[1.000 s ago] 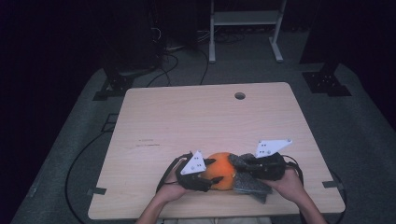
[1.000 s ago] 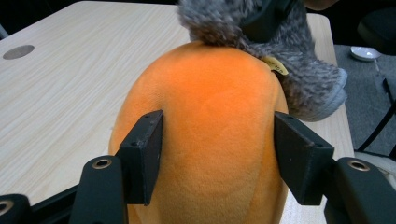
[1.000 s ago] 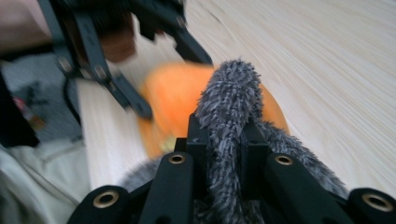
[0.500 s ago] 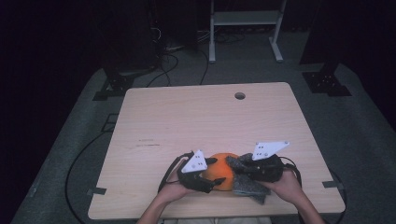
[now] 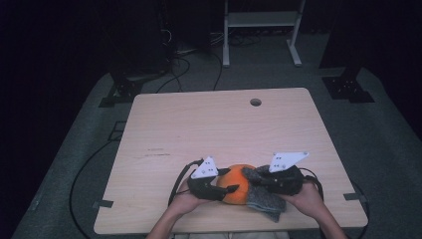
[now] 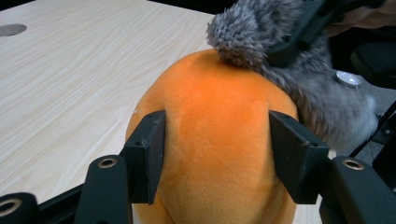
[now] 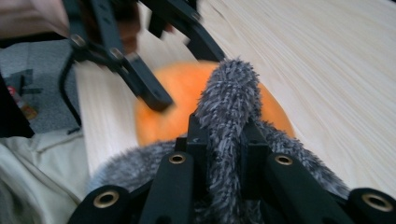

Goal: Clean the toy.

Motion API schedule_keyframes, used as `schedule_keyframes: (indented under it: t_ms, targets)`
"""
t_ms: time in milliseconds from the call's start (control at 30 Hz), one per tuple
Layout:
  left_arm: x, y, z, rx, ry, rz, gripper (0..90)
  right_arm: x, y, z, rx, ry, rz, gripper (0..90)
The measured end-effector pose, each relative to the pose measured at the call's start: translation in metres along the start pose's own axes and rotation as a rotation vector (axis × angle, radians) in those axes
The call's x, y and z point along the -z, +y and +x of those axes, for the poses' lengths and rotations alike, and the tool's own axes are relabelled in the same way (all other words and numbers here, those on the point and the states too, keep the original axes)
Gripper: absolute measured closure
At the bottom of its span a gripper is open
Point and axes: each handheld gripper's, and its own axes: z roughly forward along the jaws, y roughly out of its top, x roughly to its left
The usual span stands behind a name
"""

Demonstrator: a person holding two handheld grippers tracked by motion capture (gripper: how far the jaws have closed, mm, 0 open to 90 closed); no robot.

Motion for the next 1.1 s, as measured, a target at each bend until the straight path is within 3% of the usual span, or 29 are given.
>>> schedule_keyframes:
  t_ms: [100, 200, 300, 367, 467, 567, 667, 733, 800, 867, 1000, 1067, 1100]
  targets:
    - [-0.004, 0.002, -0.003, -0.024, 0.008, 0.010, 41.1, 0.006, -0.004, -0.004, -0.030, -0.010, 0.000, 77.9]
    - [-0.006, 0.003, -0.006, -0.041, 0.011, 0.009, 41.4, 0.004, 0.006, 0.005, 0.008, 0.004, -0.033, 77.8]
    - [-0.004, 0.002, -0.007, -0.049, 0.011, 0.016, 41.1, -0.003, 0.011, 0.010, 0.038, 0.002, -0.008, 77.9]
    - [-0.001, 0.002, -0.003, -0.026, 0.000, 0.011, 38.1, -0.003, 0.008, 0.007, 0.030, -0.002, 0.004, 78.0]
    - [-0.003, 0.001, 0.004, 0.066, -0.027, -0.002, 26.4, 0.001, 0.001, 0.002, 0.004, -0.011, 0.001, 78.0]
    - [-0.006, 0.000, 0.003, 0.091, -0.025, 0.002, 25.1, 0.002, 0.000, 0.001, 0.002, -0.019, 0.002, 77.9]
    - [-0.007, 0.002, -0.005, 0.017, 0.029, -0.005, 38.0, 0.002, 0.010, 0.008, 0.021, 0.006, -0.032, 77.8]
    - [-0.004, 0.007, -0.010, -0.049, 0.080, -0.016, 43.9, -0.003, 0.016, 0.015, 0.053, -0.003, -0.017, 77.8]
    - [0.001, 0.010, -0.009, -0.066, 0.099, -0.041, 46.5, -0.002, 0.015, 0.013, 0.048, -0.012, -0.020, 77.8]
    - [0.001, 0.011, -0.009, -0.067, 0.100, -0.032, 44.2, 0.000, 0.010, 0.005, 0.019, -0.024, -0.024, 77.9]
    - [-0.004, 0.008, -0.002, 0.036, 0.085, 0.003, 19.8, -0.002, -0.002, -0.005, -0.019, -0.024, -0.002, 77.9]
    - [-0.004, 0.005, 0.004, 0.109, 0.044, 0.005, 16.4, 0.001, -0.002, -0.006, -0.016, -0.037, 0.005, 77.9]
    - [-0.005, 0.004, 0.004, 0.114, 0.039, 0.008, 18.7, 0.002, -0.001, -0.006, -0.017, -0.038, 0.005, 77.8]
